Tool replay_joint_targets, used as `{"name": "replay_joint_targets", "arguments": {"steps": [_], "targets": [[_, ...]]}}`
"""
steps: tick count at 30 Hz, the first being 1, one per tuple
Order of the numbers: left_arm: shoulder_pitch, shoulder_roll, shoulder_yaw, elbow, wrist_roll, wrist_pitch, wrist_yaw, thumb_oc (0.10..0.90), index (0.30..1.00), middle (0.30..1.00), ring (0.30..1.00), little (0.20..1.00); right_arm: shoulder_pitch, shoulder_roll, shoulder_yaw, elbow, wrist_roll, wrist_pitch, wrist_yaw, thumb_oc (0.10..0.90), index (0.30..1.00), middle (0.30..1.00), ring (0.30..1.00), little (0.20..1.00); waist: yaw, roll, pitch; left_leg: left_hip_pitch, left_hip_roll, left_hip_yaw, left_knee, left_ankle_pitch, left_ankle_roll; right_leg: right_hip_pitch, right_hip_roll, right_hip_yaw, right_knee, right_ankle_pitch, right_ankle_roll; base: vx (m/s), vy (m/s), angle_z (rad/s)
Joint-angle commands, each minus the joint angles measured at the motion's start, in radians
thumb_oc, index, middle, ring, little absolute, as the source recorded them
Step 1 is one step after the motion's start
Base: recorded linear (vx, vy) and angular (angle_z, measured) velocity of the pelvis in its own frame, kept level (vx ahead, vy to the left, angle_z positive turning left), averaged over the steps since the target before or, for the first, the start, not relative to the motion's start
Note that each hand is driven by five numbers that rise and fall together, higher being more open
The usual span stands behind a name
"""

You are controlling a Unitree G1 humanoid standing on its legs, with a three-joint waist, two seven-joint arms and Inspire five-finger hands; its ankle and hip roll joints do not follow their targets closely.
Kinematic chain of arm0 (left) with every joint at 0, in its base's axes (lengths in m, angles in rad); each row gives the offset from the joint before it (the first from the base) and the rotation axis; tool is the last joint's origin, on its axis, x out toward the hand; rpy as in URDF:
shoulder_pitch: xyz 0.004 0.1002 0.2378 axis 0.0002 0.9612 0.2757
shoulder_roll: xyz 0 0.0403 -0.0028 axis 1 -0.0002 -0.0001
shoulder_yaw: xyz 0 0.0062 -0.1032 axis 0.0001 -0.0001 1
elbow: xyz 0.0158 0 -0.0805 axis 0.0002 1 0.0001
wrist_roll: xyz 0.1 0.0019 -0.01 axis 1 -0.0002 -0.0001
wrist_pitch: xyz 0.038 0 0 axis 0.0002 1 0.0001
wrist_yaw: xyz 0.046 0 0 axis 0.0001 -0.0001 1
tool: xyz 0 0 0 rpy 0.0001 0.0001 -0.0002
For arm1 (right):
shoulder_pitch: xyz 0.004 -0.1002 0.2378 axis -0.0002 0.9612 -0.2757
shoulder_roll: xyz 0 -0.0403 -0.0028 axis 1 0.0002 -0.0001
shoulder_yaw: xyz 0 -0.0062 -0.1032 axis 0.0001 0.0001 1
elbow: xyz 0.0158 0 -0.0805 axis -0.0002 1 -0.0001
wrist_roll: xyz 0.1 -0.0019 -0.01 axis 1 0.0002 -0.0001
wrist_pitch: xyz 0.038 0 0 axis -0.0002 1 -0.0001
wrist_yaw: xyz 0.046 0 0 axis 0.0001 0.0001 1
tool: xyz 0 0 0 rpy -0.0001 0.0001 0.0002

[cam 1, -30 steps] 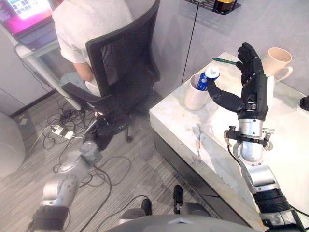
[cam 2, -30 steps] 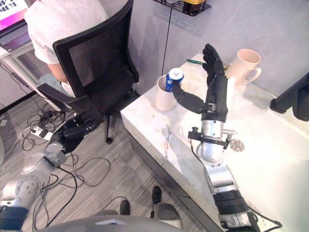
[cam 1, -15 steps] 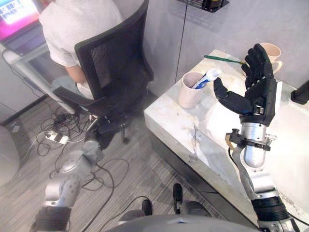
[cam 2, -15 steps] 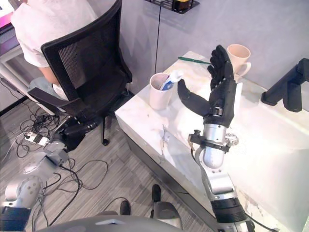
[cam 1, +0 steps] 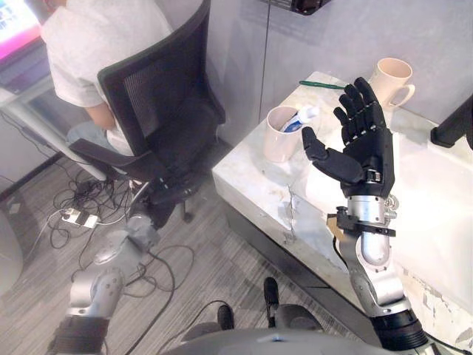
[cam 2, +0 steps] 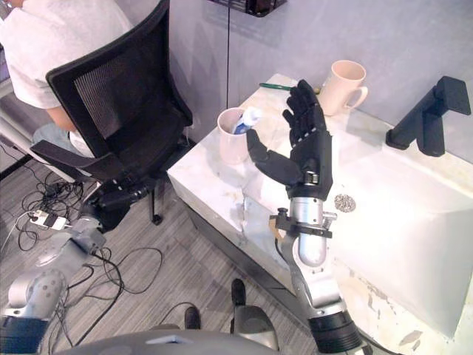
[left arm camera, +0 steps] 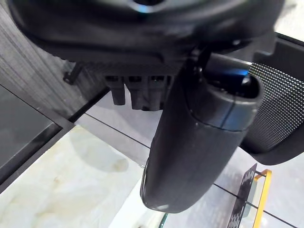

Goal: Organize the bathroom.

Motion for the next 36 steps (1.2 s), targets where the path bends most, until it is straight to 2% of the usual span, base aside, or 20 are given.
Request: {"name": "replay_joint_targets", "arguments": {"steps": [1,3,5,8,11,13,16,17,18,20,22,23,24,25,27,29,30,33,34,36], "targets": [[-0.044,0.083,0.039,-0.116,-0.039,-0.129,-0.014,0.800,0.900,0.900,0.900,0.900,-0.067,-0.016,-0.037,-0.166,-0.073,-0.120,-0.049,0.800,0.900,0.900,0.900,0.900,0.015,-0.007,-0.056,-0.053,-0.035,0.130,-0.003,0.019,0.042,0.062,-0.028,-0.099,0.252,-0.168,0.113,-0.14,0.007,-0.31],[-0.036,0.074,0.042,-0.118,-0.038,-0.145,0.000,0.800,0.900,0.900,0.900,0.900,-0.070,-0.021,-0.048,-0.181,-0.084,-0.136,-0.057,0.800,0.900,0.900,0.900,0.900,0.024,-0.012,-0.055,-0.058,-0.028,0.163,-0.003,0.026,0.034,0.089,-0.026,-0.131,0.242,-0.184,0.109,-0.12,-0.004,-0.25],[-0.033,0.072,0.041,-0.115,-0.055,-0.161,0.024,0.800,0.900,0.900,0.900,0.900,-0.076,-0.035,-0.058,-0.199,-0.080,-0.152,-0.071,0.800,0.900,0.900,0.900,0.900,0.032,-0.018,-0.054,-0.068,-0.026,0.199,-0.003,0.036,0.017,0.142,-0.008,-0.144,0.149,-0.210,0.092,-0.13,-0.026,-0.40],[-0.038,0.059,0.031,-0.107,-0.073,-0.163,0.083,0.800,0.900,0.900,0.900,0.900,-0.073,-0.076,-0.098,-0.232,-0.091,-0.181,-0.116,0.800,0.900,0.900,0.900,0.900,0.023,-0.023,-0.049,-0.068,-0.025,0.187,-0.003,0.047,-0.003,0.174,0.029,-0.100,0.047,-0.197,0.068,-0.15,-0.037,-0.54],[-0.048,0.043,0.024,-0.089,-0.067,-0.195,0.130,0.800,0.900,0.900,0.900,0.900,-0.082,-0.098,-0.122,-0.248,-0.139,-0.210,-0.164,0.800,0.900,0.900,0.900,0.900,0.016,-0.023,-0.047,-0.045,-0.033,0.189,-0.003,0.033,0.003,0.170,0.039,-0.087,0.023,-0.179,0.055,-0.14,0.007,-0.36],[-0.058,0.031,0.017,-0.079,-0.054,-0.217,0.173,0.800,0.900,0.900,0.900,0.900,-0.089,-0.119,-0.144,-0.269,-0.158,-0.226,-0.202,0.800,0.900,0.900,0.900,0.900,0.014,-0.028,-0.042,-0.043,-0.040,0.180,0.016,0.035,-0.008,0.179,0.038,-0.077,0.013,-0.168,0.050,-0.12,0.042,-0.22],[-0.072,-0.003,0.037,-0.084,-0.009,-0.289,0.316,0.800,0.900,0.900,0.900,0.900,-0.132,-0.176,-0.203,-0.312,-0.162,-0.256,-0.232,0.800,0.900,0.900,0.900,0.900,0.035,-0.067,-0.021,-0.112,-0.051,0.029,0.285,-0.074,-0.022,0.177,0.003,-0.007,0.034,-0.168,0.026,-0.14,0.091,-0.45],[-0.079,-0.016,0.053,-0.079,-0.015,-0.308,0.347,0.800,0.900,0.900,0.900,0.900,-0.151,-0.187,-0.216,-0.318,-0.161,-0.264,-0.234,0.800,0.900,0.900,0.900,0.900,0.037,-0.080,-0.019,-0.130,-0.050,0.008,0.362,-0.081,-0.020,0.169,-0.006,0.010,0.033,-0.158,0.019,-0.20,0.190,-0.97],[-0.093,-0.040,0.082,-0.061,0.073,-0.388,0.426,0.800,0.900,0.900,0.900,0.900,-0.180,-0.203,-0.236,-0.332,-0.214,-0.280,-0.270,0.800,0.900,0.900,0.900,0.900,0.033,-0.095,-0.020,-0.128,-0.045,-0.010,0.449,-0.111,-0.007,0.158,-0.013,0.033,0.036,-0.148,0.014,-0.18,0.174,-0.96],[-0.112,-0.035,0.109,-0.054,0.092,-0.428,0.477,0.800,0.900,0.900,0.900,0.900,-0.204,-0.225,-0.261,-0.340,-0.257,-0.286,-0.309,0.800,0.900,0.900,0.900,0.900,0.025,-0.105,-0.030,-0.117,-0.043,-0.037,0.485,-0.118,0.007,0.134,-0.016,0.058,0.041,-0.135,0.013,-0.14,0.215,-0.86],[-0.142,-0.034,0.147,-0.043,0.156,-0.480,0.581,0.800,0.900,0.900,0.900,0.900,-0.244,-0.269,-0.323,-0.344,-0.374,-0.246,-0.406,0.800,0.900,0.900,0.900,0.900,0.011,-0.104,-0.052,-0.077,-0.031,-0.095,0.474,-0.142,0.010,0.097,-0.012,0.091,0.056,-0.126,0.015,-0.10,0.283,-0.63],[-0.145,-0.035,0.146,-0.042,0.158,-0.480,0.584,0.800,0.900,0.900,0.900,0.900,-0.247,-0.271,-0.321,-0.343,-0.380,-0.244,-0.413,0.800,0.900,0.900,0.900,0.900,0.012,-0.102,-0.051,-0.074,-0.030,-0.095,0.469,-0.142,0.009,0.096,-0.011,0.091,0.059,-0.128,0.015,-0.12,0.368,-0.50],[-0.174,-0.031,0.164,-0.030,0.193,-0.508,0.654,0.800,0.900,0.900,0.900,0.900,-0.288,-0.315,-0.368,-0.321,-0.421,-0.194,-0.491,0.800,0.900,0.900,0.900,0.900,-0.002,-0.096,-0.063,-0.029,-0.031,-0.135,0.388,-0.159,-0.007,0.049,-0.014,0.105,0.084,-0.115,0.026,-0.09,0.390,-0.44],[-0.179,-0.022,0.180,-0.027,0.233,-0.512,0.703,0.800,0.900,0.900,0.900,0.900,-0.294,-0.355,-0.408,-0.290,-0.456,-0.164,-0.549,0.800,0.900,0.900,0.900,0.900,-0.012,-0.084,-0.066,0.003,-0.033,-0.147,0.317,-0.181,-0.012,0.023,-0.018,0.114,0.104,-0.115,0.038,-0.11,0.491,-0.47],[-0.176,-0.025,0.199,-0.023,0.264,-0.516,0.752,0.800,0.900,0.900,0.900,0.900,-0.264,-0.391,-0.483,-0.249,-0.489,-0.133,-0.632,0.800,0.900,0.900,0.900,0.900,-0.029,-0.072,-0.065,0.038,-0.025,-0.132,0.221,-0.188,-0.010,0.001,-0.036,0.115,0.120,-0.118,0.056,-0.11,0.400,-0.21],[-0.165,-0.039,0.205,-0.018,0.291,-0.536,0.801,0.800,0.900,0.900,0.900,0.900,-0.224,-0.393,-0.546,-0.227,-0.512,-0.103,-0.692,0.800,0.900,0.900,0.900,0.900,-0.041,-0.065,-0.065,0.055,-0.018,-0.117,0.164,-0.178,-0.006,-0.021,-0.044,0.116,0.135,-0.118,0.067,-0.14,0.378,-0.06],[-0.137,-0.057,0.231,-0.009,0.354,-0.560,0.851,0.800,0.900,0.900,0.900,0.900,-0.176,-0.393,-0.623,-0.210,-0.513,-0.062,-0.750,0.800,0.900,0.900,0.900,0.900,-0.062,-0.060,-0.059,0.060,-0.014,-0.106,0.130,-0.170,-0.005,-0.045,-0.056,0.120,0.146,-0.112,0.080,-0.12,0.379,-0.14],[-0.102,-0.078,0.237,0.002,0.383,-0.594,0.928,0.800,0.900,0.900,0.900,0.900,-0.109,-0.378,-0.716,-0.189,-0.493,-0.007,-0.831,0.800,0.900,0.900,0.900,0.900,-0.076,-0.051,-0.055,0.058,-0.015,-0.088,0.097,-0.157,0.002,-0.066,-0.067,0.128,0.168,-0.115,0.090,-0.14,0.405,0.03],[-0.090,-0.082,0.240,0.031,0.409,-0.623,0.988,0.800,0.900,0.900,0.900,0.900,-0.066,-0.363,-0.769,-0.153,-0.486,0.030,-0.887,0.800,0.900,0.900,0.900,0.900,-0.085,-0.049,-0.048,0.052,-0.018,-0.075,0.089,-0.152,0.010,-0.075,-0.082,0.133,0.178,-0.111,0.094,-0.11,0.306,-0.10],[-0.084,-0.086,0.241,0.047,0.410,-0.638,1.021,0.800,0.900,0.900,0.900,0.900,-0.044,-0.355,-0.795,-0.128,-0.497,0.075,-0.915,0.800,0.900,0.900,0.900,0.900,-0.086,-0.049,-0.046,0.047,-0.023,-0.071,0.085,-0.151,0.014,-0.075,-0.094,0.137,0.176,-0.105,0.096,-0.09,0.260,0.03]]}}
